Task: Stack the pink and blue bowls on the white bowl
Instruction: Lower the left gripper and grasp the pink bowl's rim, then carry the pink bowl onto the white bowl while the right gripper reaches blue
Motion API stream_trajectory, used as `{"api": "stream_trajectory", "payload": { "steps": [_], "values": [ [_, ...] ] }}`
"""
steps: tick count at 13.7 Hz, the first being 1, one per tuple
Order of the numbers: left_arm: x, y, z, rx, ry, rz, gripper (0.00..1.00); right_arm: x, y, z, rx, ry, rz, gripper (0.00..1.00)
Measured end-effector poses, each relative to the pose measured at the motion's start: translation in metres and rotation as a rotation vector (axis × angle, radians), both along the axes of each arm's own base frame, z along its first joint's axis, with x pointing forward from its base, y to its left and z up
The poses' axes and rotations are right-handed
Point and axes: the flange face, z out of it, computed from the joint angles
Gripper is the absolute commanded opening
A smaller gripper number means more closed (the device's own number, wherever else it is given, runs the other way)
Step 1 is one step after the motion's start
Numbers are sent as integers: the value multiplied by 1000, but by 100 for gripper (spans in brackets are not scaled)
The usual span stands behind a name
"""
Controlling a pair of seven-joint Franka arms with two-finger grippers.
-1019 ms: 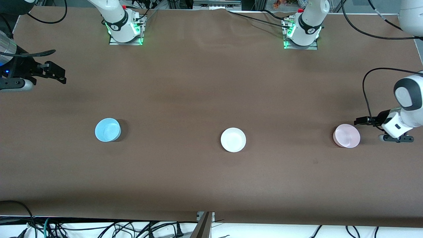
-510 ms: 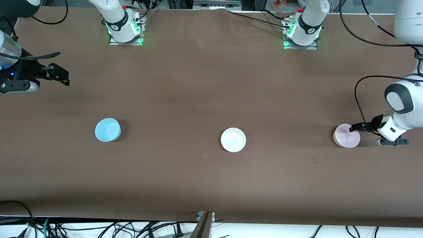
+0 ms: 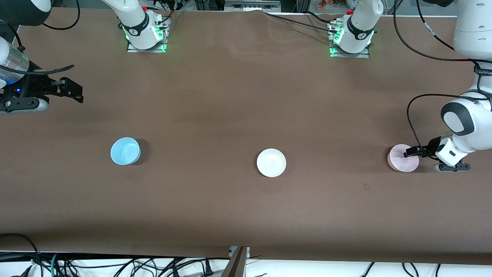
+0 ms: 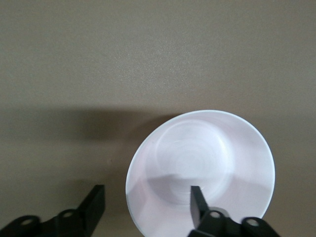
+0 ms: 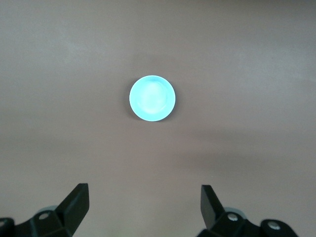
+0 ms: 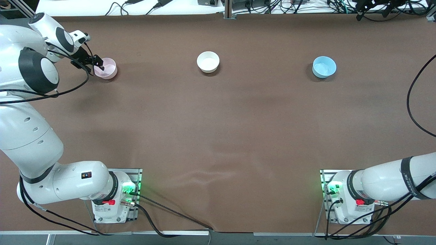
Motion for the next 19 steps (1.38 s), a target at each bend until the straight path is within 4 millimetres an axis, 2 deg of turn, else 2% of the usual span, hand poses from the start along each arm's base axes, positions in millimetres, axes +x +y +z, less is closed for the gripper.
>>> {"api": "stream_trajectory", "payload": {
  "steps": [1, 2, 3, 8, 10, 11, 13, 15, 17, 19],
  "values": [
    [0, 0, 0, -1, -1, 1, 19, 0, 0, 0, 0, 1, 0, 100],
    [0, 0, 0, -1, -2, 1, 6, 0, 0, -1, 0, 2, 0, 100],
    [0, 0, 0, -1, -2, 1, 0, 0, 0, -1, 0, 2, 0, 100],
    [6, -1, 9, -23, 7, 1, 0, 0, 0, -2, 0, 3, 0, 100],
    [20, -13, 29, -72, 36, -14, 0, 0, 0, -3, 0, 4, 0, 99],
    [30, -26, 43, -93, 53, -19, 0, 1, 0, -5, 0, 4, -1, 99],
    [50, -70, 68, -117, 60, -16, 0, 7, -3, -14, -1, 2, -4, 98],
    [63, -133, 80, -146, 63, -18, 0, 17, -8, -38, -2, -8, -12, 98],
    [68, -197, 83, -175, 80, -25, 0, 26, -20, -86, -2, -52, -14, 98],
    [67, -263, 87, -203, 103, -39, 0, 30, -32, -151, -3, -109, -11, 97]
  ]
}}
